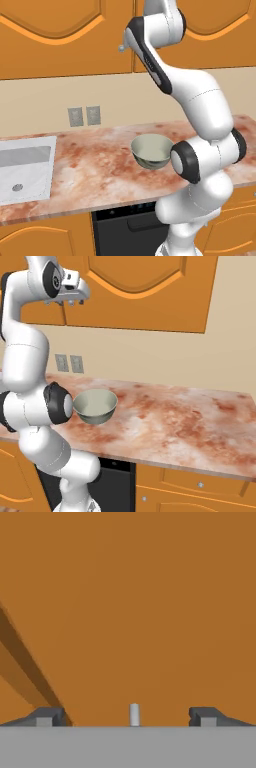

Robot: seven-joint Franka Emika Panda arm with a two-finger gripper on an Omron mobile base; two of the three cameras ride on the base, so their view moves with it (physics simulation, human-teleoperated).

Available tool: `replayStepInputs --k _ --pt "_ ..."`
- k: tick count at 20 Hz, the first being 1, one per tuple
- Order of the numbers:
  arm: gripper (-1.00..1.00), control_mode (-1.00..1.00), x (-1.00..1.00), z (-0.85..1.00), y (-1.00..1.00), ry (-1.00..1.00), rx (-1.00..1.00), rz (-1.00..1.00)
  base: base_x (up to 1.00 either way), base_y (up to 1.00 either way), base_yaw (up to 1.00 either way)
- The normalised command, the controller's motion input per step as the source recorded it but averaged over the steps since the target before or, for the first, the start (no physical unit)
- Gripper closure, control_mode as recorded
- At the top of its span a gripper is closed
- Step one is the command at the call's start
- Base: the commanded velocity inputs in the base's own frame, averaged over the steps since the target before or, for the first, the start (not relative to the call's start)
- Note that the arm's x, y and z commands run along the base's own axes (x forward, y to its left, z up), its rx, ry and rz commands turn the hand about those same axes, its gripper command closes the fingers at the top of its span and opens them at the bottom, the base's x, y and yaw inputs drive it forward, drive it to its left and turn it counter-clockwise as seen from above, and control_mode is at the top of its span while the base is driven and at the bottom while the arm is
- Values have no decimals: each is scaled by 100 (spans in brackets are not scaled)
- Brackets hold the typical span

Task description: Open the cabinet and setup a tea strainer by placing it in the bowl upright.

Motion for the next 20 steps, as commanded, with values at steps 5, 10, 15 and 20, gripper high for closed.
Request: replayStepInputs --k 5,10,15,20 --pt "-100 -100 5 -32 -22 -2 0 1 0 0 0" --pt "-100 -100 13 -7 -2 0 0 1 0 0 0" --pt "100 -100 13 0 0 0 0 0 0 0 0" --pt "100 -100 7 0 11 0 0 0 0 0 0"
